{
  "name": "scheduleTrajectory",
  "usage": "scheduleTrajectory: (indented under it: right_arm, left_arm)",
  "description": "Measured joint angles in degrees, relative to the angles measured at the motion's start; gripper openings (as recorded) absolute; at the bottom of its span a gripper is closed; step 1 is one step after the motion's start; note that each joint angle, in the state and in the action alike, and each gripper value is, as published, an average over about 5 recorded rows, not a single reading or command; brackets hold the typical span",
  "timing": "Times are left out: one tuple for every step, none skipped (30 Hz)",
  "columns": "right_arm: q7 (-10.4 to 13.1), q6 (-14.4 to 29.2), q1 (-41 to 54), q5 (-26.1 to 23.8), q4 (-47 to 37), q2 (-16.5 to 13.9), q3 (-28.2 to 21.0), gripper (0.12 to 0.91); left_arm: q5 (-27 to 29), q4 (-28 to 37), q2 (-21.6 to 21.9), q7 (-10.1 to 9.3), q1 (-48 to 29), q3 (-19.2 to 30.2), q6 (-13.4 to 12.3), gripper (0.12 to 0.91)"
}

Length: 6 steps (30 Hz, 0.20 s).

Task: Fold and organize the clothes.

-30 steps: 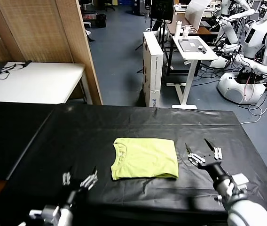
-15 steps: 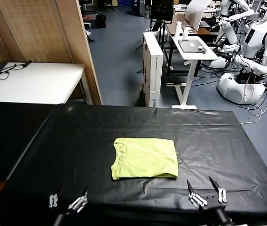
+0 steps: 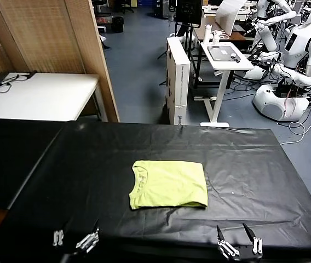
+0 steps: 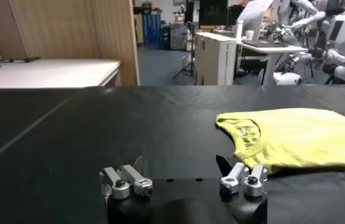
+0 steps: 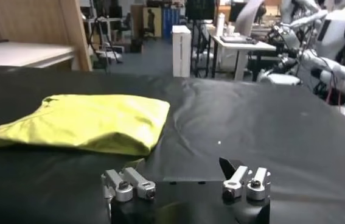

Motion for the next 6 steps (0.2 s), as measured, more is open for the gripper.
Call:
scheduleTrajectory:
  right_arm:
    - [0.1, 0.0, -0.1, 0.0, 0.2, 0.0, 0.0, 0.907]
    - [0.1, 0.0, -0.2, 0.1, 0.3, 0.0, 0.0, 0.907]
    - [0.2, -0.1, -0.2, 0.1, 0.4, 0.0, 0.0, 0.907]
    - [0.2, -0.2, -0.3, 0.1, 0.5, 0.0, 0.0, 0.907]
    - [0.2, -0.3, -0.3, 0.1, 0.6, 0.0, 0.0, 0.907]
    - [0.2, -0.3, -0.3, 0.1, 0.6, 0.0, 0.0, 0.907]
  left_arm:
    - [0.0, 0.0, 0.0, 0.08, 0.1, 0.0, 0.0, 0.907]
    - [0.0, -0.1, 0.0, 0.16, 0.1, 0.0, 0.0, 0.907]
    - [0.0, -0.2, 0.0, 0.25, 0.1, 0.0, 0.0, 0.907]
    - [0.0, -0.2, -0.1, 0.32, 0.1, 0.0, 0.0, 0.907]
    - [0.0, -0.2, -0.1, 0.36, 0.2, 0.0, 0.0, 0.907]
    - [0.0, -0.2, -0.1, 0.4, 0.2, 0.0, 0.1, 0.907]
